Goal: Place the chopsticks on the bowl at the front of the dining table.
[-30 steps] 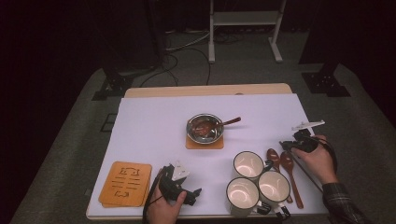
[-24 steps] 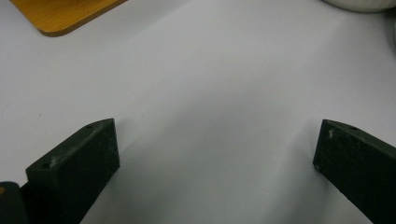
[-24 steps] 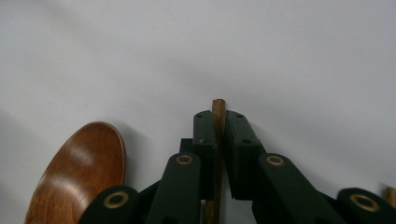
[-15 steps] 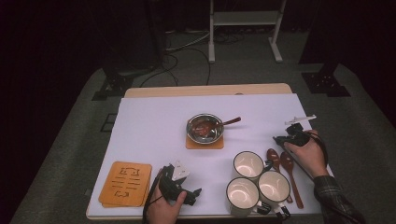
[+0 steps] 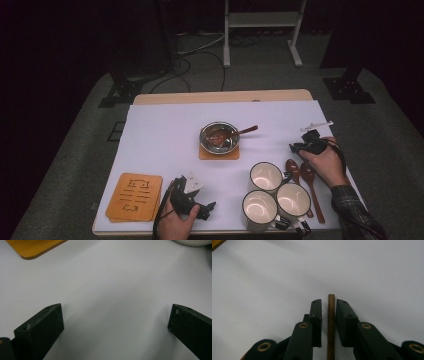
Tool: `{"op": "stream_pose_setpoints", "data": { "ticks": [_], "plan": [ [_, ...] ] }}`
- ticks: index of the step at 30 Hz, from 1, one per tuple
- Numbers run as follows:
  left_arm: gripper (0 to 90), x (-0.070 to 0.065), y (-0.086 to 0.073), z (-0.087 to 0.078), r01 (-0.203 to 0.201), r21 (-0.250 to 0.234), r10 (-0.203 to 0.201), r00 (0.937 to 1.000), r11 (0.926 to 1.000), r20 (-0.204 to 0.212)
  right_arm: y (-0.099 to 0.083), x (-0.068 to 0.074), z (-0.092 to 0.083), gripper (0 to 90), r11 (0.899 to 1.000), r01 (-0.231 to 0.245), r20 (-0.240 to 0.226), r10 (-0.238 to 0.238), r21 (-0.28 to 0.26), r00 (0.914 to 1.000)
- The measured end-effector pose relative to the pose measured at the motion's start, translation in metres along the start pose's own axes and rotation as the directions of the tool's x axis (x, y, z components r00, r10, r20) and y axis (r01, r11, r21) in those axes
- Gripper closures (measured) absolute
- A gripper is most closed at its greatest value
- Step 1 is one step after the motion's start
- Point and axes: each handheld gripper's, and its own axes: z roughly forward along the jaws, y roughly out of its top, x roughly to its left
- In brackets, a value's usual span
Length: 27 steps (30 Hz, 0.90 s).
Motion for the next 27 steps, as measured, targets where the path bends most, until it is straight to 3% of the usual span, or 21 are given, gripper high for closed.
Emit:
{"op": "stream_pose_setpoints", "data": {
  "ticks": [27],
  "plan": [
    [0.0,0.000,0.000,0.000,0.002,-0.001,-0.002,1.0000,1.0000,0.000,-0.020,-0.007,-0.038,70.0,0.997,-0.018,-0.001,0.018,-0.071,0.9998]
  ]
}}
